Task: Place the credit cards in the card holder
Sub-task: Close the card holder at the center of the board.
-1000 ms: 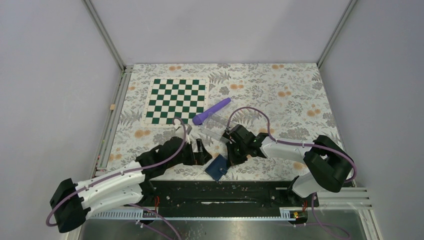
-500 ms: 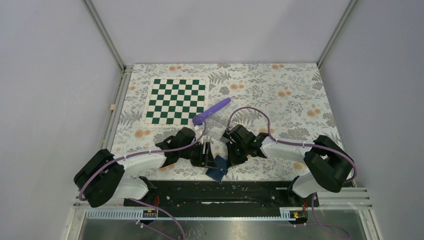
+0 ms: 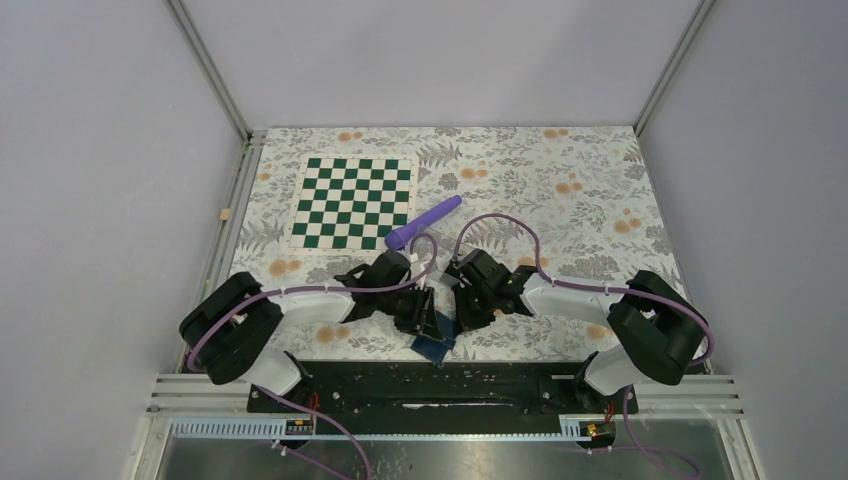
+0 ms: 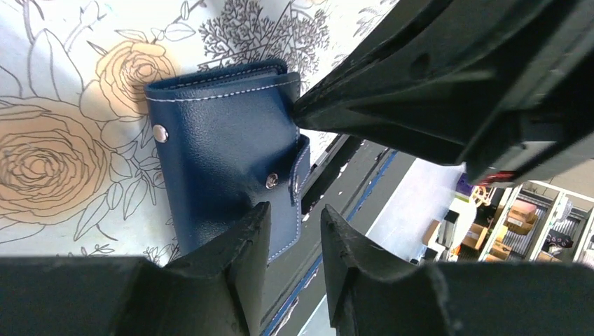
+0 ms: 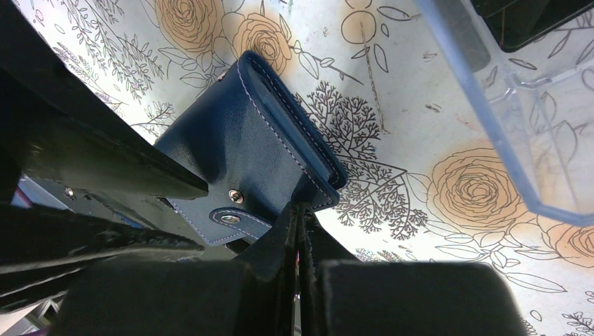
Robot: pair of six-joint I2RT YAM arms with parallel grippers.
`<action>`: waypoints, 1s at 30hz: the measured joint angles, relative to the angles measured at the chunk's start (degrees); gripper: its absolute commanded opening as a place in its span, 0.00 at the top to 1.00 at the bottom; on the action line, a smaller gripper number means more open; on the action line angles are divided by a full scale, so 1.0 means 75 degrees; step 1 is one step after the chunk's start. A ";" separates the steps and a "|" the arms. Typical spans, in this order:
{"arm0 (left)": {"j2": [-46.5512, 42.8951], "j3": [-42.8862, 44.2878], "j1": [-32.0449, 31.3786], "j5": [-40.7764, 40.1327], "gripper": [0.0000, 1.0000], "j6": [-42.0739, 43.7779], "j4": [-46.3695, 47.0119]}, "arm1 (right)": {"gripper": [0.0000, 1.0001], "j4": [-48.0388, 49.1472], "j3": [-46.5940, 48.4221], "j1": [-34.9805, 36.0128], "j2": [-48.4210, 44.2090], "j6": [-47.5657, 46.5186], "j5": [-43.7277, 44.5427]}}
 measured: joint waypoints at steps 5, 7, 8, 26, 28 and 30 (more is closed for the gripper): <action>0.0283 0.0023 -0.0172 -0.0003 0.76 -0.0006 -0.0038 | 1.00 0.0000 0.0000 0.0000 0.0000 -0.0003 -0.0003; 0.0347 0.0058 -0.0198 -0.0003 0.78 -0.0015 -0.0026 | 1.00 0.0000 -0.0003 0.0000 0.0000 -0.0006 -0.0003; 0.0373 0.0090 -0.0198 -0.0006 0.79 -0.0020 -0.0023 | 1.00 -0.0003 -0.0006 0.0000 0.0000 -0.0006 -0.0003; 0.0525 0.0265 -0.0198 -0.0280 0.89 -0.0026 0.0052 | 1.00 -0.0015 -0.0012 0.0000 0.0000 -0.0038 -0.0009; 0.0551 0.0289 -0.0198 -0.0280 0.95 -0.0026 0.0061 | 1.00 -0.0017 -0.0012 0.0000 0.0000 -0.0041 -0.0009; 0.0574 0.0297 -0.0198 -0.0277 1.00 -0.0038 0.0067 | 1.00 -0.0020 -0.0012 0.0000 0.0000 -0.0050 -0.0012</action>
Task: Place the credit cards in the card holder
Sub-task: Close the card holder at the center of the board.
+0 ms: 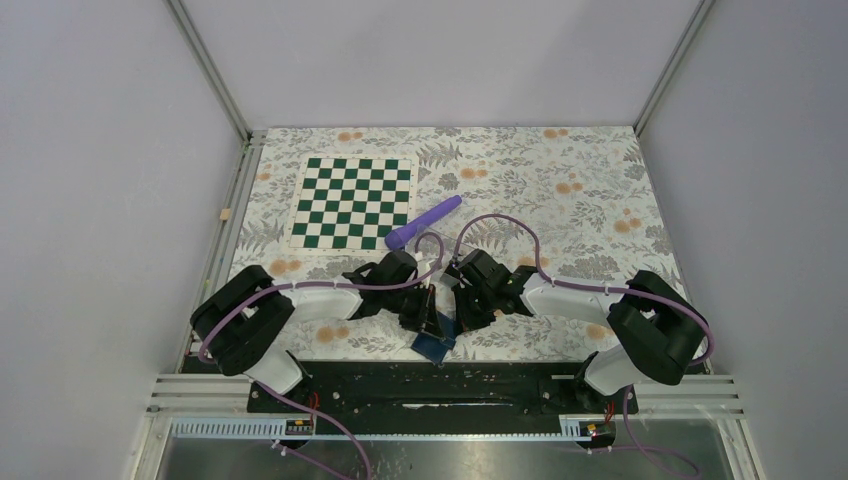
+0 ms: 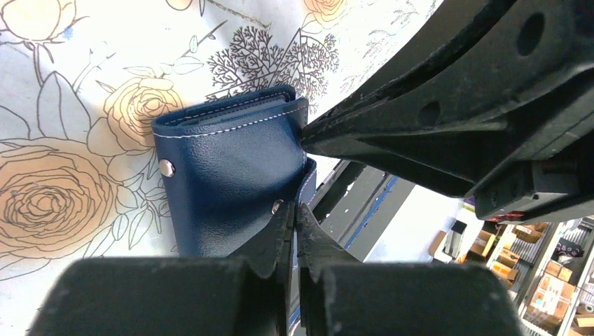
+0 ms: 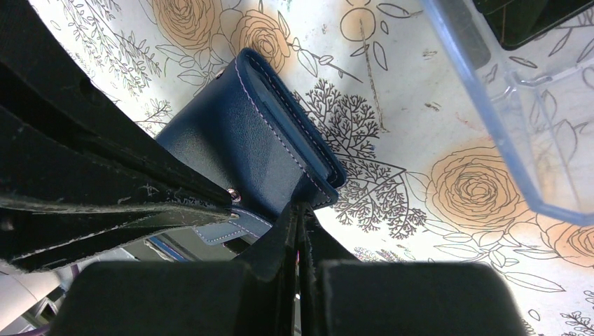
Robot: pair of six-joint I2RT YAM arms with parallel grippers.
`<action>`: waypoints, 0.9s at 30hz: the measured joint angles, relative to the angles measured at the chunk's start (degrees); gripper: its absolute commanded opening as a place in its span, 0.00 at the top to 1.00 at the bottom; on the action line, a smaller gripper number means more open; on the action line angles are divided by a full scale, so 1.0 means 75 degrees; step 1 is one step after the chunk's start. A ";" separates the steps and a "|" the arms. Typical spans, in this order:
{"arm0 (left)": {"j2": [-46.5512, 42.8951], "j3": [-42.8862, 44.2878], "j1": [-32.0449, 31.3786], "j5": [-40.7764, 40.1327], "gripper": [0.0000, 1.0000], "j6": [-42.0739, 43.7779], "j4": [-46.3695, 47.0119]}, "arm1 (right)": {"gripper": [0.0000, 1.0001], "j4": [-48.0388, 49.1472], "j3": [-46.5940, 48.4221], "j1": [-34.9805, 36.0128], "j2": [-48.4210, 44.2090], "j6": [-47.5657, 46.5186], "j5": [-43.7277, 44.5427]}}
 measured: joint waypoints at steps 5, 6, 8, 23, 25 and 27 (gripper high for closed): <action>0.0003 0.0000 0.0000 0.0000 1.00 0.0006 0.0015 | 1.00 0.0000 0.0000 0.0000 0.0000 -0.0006 0.0000; 0.0003 0.0000 0.0000 0.0000 1.00 0.0006 0.0017 | 1.00 0.0000 0.0000 0.0000 0.0000 -0.0006 0.0000; 0.0000 0.0000 0.0000 -0.0009 1.00 0.0009 0.0017 | 1.00 0.0000 0.0000 0.0000 0.0000 -0.0006 0.0000; -0.0417 0.0087 0.0000 -0.0624 1.00 0.0393 -0.0743 | 1.00 -0.0009 0.0000 0.0000 0.0000 -0.0006 0.0000; -0.0396 0.0087 0.0000 -0.0641 1.00 0.0431 -0.0766 | 1.00 -0.0023 0.0000 0.0000 0.0000 -0.0009 0.0000; -0.0367 0.0087 0.0000 -0.0664 1.00 0.0446 -0.0764 | 1.00 -0.0058 -0.0003 0.0000 0.0000 -0.0009 0.0003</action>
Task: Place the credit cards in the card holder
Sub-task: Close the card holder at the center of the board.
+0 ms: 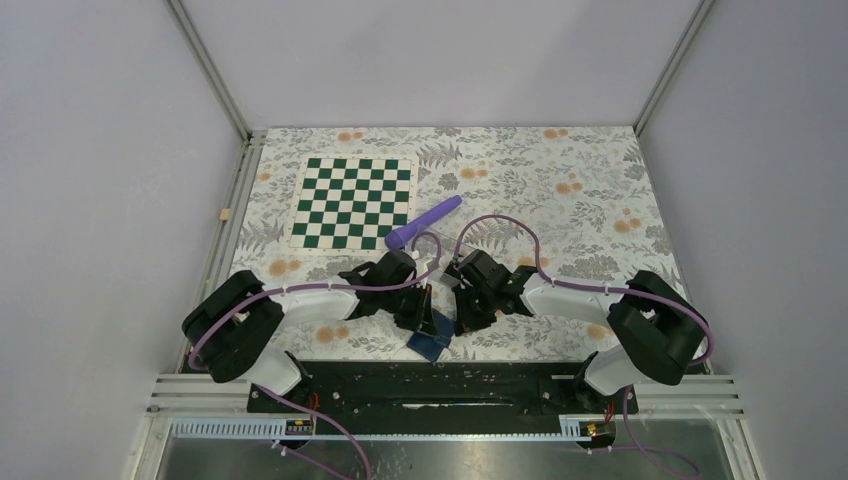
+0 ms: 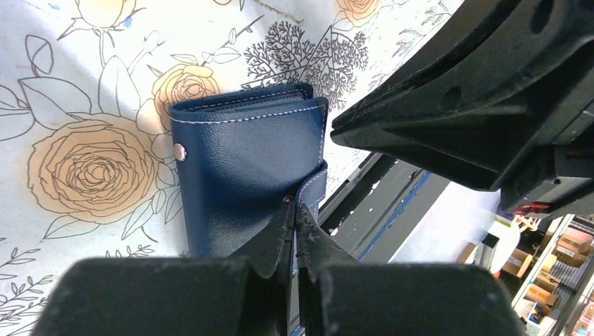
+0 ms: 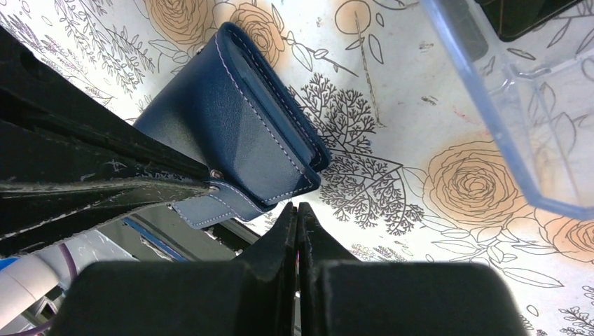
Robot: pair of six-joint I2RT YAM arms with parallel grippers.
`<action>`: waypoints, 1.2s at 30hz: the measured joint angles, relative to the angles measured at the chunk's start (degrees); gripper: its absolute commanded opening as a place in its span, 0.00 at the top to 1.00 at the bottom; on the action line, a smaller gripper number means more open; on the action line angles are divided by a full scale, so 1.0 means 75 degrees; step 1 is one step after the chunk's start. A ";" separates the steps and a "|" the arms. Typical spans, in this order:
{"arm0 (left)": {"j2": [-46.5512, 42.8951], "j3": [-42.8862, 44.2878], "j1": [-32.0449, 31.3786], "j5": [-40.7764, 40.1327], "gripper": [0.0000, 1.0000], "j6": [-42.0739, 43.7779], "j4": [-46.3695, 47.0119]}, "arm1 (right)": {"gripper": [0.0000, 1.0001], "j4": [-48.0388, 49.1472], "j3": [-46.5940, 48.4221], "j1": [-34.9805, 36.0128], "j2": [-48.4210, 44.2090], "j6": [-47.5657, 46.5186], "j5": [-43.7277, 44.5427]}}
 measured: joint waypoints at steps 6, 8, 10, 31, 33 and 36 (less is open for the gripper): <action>0.0003 0.0017 -0.0006 -0.0070 1.00 0.0087 -0.0058 | 1.00 -0.0114 0.0000 0.0000 -0.0050 -0.0003 0.0000; 0.0000 0.0020 -0.0006 -0.0085 1.00 0.0119 -0.0099 | 1.00 -0.0146 -0.0006 0.0000 -0.0187 -0.0006 0.0003; 0.0000 0.0023 -0.0006 -0.0087 1.00 0.0143 -0.0111 | 1.00 -0.0146 -0.0006 0.0000 -0.0405 -0.0017 0.0000; 0.0000 0.0111 -0.0006 -0.0204 1.00 0.0178 -0.0277 | 1.00 0.0286 0.0705 0.0044 0.0860 -0.0058 -0.0557; 0.0000 0.0143 -0.0015 -0.0256 1.00 0.0160 -0.0326 | 1.00 0.0283 0.0705 0.0044 0.0866 -0.0052 -0.0557; 0.0000 0.0184 -0.0020 -0.0335 1.00 0.0149 -0.0388 | 1.00 0.0256 0.0726 0.0044 0.0880 -0.0047 -0.0557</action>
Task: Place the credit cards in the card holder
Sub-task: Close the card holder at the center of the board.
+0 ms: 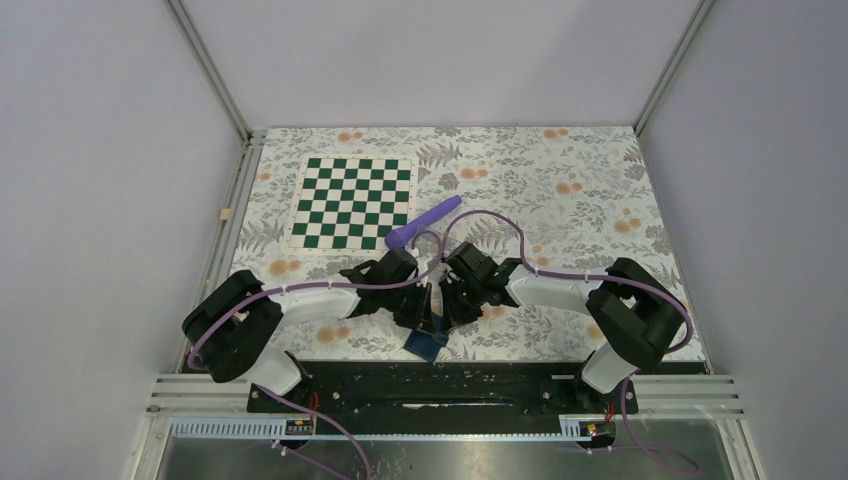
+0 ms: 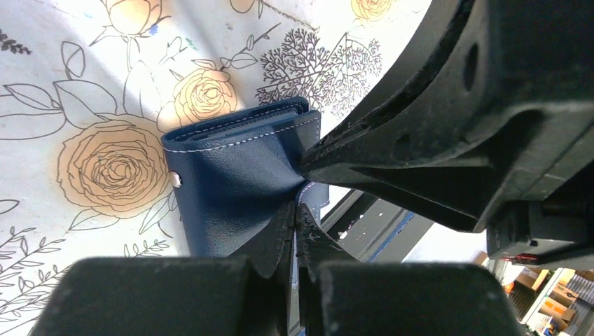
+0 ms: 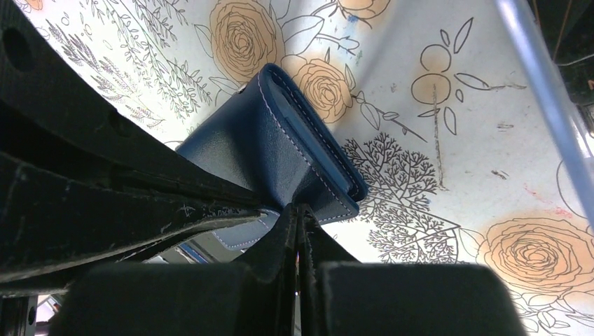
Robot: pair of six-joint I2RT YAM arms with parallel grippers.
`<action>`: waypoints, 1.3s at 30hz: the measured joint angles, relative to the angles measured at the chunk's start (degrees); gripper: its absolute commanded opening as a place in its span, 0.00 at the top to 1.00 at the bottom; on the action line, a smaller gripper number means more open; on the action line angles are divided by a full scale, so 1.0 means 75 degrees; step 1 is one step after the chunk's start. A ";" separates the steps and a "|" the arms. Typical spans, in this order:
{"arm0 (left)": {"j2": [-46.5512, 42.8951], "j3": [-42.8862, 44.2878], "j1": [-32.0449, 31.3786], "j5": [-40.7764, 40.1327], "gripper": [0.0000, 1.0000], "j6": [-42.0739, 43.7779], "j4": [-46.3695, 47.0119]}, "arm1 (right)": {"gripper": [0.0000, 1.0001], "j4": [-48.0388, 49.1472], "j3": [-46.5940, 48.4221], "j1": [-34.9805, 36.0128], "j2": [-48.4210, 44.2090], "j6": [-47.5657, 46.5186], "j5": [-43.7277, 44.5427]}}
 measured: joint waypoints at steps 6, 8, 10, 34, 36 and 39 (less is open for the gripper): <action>-0.0003 0.0087 -0.0015 -0.0213 1.00 -0.0015 -0.0146 | 1.00 -0.0038 0.0029 0.0000 0.0020 0.0023 0.0003; -0.0015 0.0090 -0.0015 -0.0265 1.00 -0.0015 -0.0178 | 1.00 -0.0050 0.0038 0.0000 0.0029 0.0020 0.0003; -0.0017 0.0117 -0.0015 -0.0300 1.00 -0.0015 -0.0236 | 1.00 -0.0052 0.0050 0.0000 0.0035 0.0023 0.0000; -0.0017 0.0172 -0.0248 -0.0697 1.00 0.0009 -0.0353 | 1.00 -0.0067 0.0052 -0.0003 0.0035 0.0029 0.0009; -0.0044 0.0172 -0.0294 -0.0799 1.00 -0.0017 -0.0358 | 1.00 -0.0070 0.0052 0.0000 0.0032 0.0023 0.0012; -0.0076 0.0172 -0.0356 -0.0947 1.00 -0.0073 -0.0382 | 1.00 -0.0073 0.0052 0.0000 0.0023 0.0023 0.0017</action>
